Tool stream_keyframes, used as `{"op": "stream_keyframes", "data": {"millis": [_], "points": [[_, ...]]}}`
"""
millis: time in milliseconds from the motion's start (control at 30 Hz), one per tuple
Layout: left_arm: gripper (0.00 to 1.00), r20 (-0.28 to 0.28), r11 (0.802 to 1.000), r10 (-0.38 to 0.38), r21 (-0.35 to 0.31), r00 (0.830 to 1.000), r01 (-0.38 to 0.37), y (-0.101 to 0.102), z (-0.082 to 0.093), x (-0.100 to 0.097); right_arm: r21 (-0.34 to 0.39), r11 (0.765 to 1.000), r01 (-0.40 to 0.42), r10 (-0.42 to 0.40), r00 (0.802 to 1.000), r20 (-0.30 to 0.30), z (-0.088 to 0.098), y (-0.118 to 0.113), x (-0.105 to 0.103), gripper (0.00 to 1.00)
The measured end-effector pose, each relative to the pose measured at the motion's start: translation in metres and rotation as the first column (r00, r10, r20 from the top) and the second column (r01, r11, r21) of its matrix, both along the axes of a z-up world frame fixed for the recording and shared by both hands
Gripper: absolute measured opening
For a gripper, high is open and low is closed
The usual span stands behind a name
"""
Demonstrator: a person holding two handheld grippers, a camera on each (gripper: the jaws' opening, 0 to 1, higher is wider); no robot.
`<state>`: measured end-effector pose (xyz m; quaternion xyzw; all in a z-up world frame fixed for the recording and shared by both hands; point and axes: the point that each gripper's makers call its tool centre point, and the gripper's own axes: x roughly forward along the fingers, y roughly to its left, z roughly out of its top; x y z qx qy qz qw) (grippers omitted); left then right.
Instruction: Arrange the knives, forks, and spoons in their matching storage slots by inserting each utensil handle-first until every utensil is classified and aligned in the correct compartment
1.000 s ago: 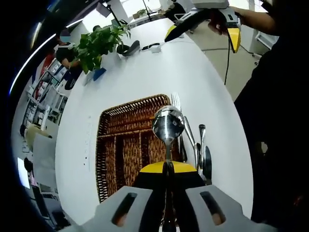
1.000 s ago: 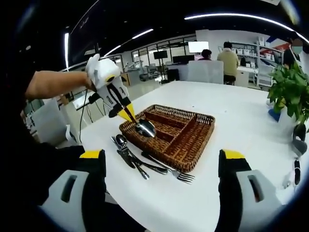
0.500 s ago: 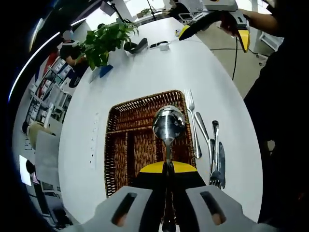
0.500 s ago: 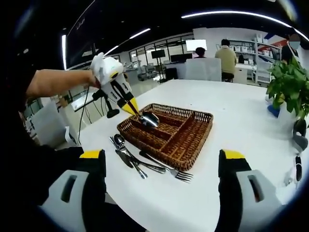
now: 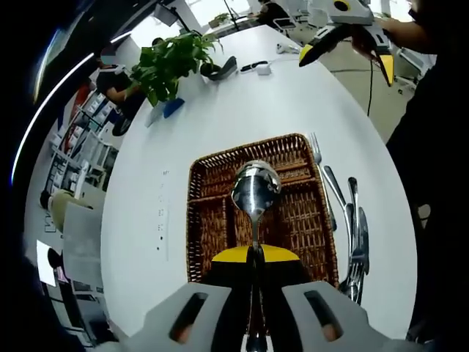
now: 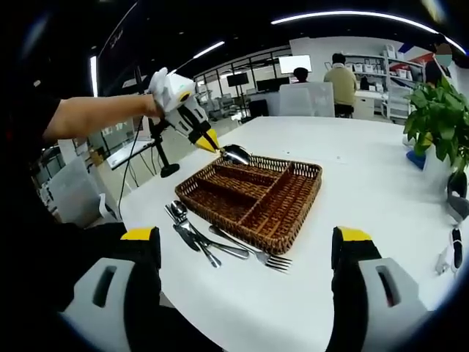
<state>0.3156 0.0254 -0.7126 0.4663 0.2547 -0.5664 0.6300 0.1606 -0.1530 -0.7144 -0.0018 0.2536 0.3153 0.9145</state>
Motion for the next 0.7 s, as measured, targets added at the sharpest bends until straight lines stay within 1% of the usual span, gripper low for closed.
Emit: {"op": "stream_keyframes", "data": {"millis": [100,233,333,500,600,700], "points": [[0.01,0.014,1.0,-0.005,0.003,1.0,0.005,-0.001,0.003,0.009,0.012,1.0,0.008,-0.008,1.0,-0.001,0.0,-0.003,0.003,1.0],[0.01,0.009,1.0,0.0,-0.001,1.0,0.0,0.0,0.006,0.02,0.01,1.0,0.014,-0.014,1.0,0.009,0.001,-0.004,0.008,1.0],[0.01,0.019,1.0,0.002,0.001,1.0,-0.002,-0.001,0.007,0.029,0.015,1.0,0.019,-0.019,1.0,0.018,0.006,-0.004,0.013,1.0],[0.01,0.017,1.0,0.007,0.011,1.0,-0.007,0.001,0.004,0.041,0.008,1.0,0.016,-0.016,0.999,0.042,0.017,-0.002,0.018,1.0],[0.01,0.02,1.0,0.012,-0.002,1.0,-0.012,0.0,0.003,0.046,-0.002,1.0,0.008,-0.007,0.998,0.065,0.023,-0.001,0.019,1.0],[0.01,0.034,1.0,0.017,-0.016,0.999,-0.017,-0.002,0.006,0.055,0.001,1.0,0.008,-0.008,0.998,0.069,0.024,-0.002,0.019,1.0]]}}
